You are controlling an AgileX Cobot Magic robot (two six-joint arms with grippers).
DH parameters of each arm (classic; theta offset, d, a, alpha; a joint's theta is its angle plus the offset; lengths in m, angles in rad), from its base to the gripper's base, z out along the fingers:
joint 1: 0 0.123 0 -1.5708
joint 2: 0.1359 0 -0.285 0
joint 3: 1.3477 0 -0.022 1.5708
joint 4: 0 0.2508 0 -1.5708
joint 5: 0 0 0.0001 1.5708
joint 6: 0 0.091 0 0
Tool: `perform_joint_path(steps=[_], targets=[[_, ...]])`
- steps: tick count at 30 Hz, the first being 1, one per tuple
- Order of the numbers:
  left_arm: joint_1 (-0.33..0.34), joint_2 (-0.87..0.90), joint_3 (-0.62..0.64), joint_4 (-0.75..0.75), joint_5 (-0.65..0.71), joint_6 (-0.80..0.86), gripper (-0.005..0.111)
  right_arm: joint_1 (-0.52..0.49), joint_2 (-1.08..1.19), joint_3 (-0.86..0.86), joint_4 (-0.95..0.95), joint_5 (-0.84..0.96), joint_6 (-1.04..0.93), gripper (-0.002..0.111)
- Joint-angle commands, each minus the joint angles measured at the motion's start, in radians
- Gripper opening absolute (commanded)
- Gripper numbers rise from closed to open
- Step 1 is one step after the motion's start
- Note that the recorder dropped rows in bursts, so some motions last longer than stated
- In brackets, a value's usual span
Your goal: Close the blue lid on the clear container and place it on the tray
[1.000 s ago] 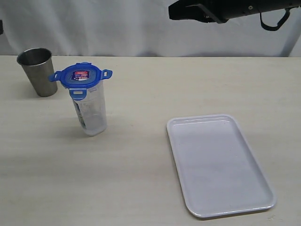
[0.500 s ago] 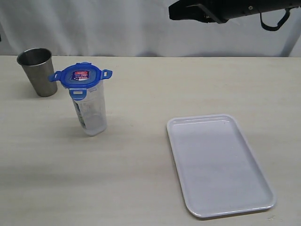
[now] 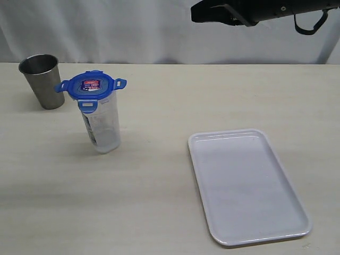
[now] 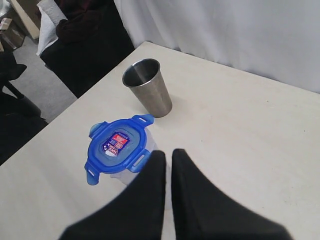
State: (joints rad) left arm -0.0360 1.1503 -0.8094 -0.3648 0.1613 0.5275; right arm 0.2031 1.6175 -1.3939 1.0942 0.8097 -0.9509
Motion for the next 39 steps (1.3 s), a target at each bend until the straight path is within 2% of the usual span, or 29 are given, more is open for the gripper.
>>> perform_joint_path(steps=[1, 3, 9, 12, 20, 29, 34, 36, 37, 39], targets=[[-0.036, -0.002, -0.006, 0.557, -0.05, -0.567, 0.0, -0.003, -0.008, 0.004, 0.002, -0.001, 0.004, 0.005], [-0.05, -0.002, 0.006, 0.639, -0.073, -0.629, 0.0, -0.003, -0.008, 0.004, 0.002, -0.001, 0.004, 0.005], [-0.058, 0.012, 0.077, 0.653, -0.215, -0.681, 0.0, -0.003, -0.008, 0.004, 0.002, -0.001, 0.004, 0.005], [-0.058, 0.018, 0.097, 0.769, -0.234, -0.803, 0.0, -0.003, -0.008, 0.004, 0.002, -0.001, 0.004, 0.005], [-0.058, 0.047, 0.143, 1.09, -0.197, -0.805, 0.0, -0.003, -0.008, 0.004, 0.002, -0.001, 0.004, 0.005], [-0.058, 0.169, 0.147, 1.077, -0.161, -0.849, 0.0, -0.003, -0.008, 0.004, -0.009, -0.001, -0.017, 0.005], [-0.056, 0.209, 0.147, 1.067, -0.259, -0.927, 0.0, -0.003, -0.008, 0.004, -0.02, -0.001, -0.031, 0.005], [-0.04, 0.225, 0.147, 1.094, -0.296, -1.0, 0.0, -0.003, -0.008, 0.004, -0.02, -0.001, -0.031, 0.005], [-0.028, 0.235, 0.147, 1.158, -0.328, -1.088, 0.0, -0.003, -0.008, 0.004, -0.02, -0.001, -0.031, 0.005], [0.017, 0.255, 0.147, 1.449, -0.486, -1.375, 0.0, -0.003, -0.008, 0.004, -0.02, -0.001, -0.031, 0.005]])
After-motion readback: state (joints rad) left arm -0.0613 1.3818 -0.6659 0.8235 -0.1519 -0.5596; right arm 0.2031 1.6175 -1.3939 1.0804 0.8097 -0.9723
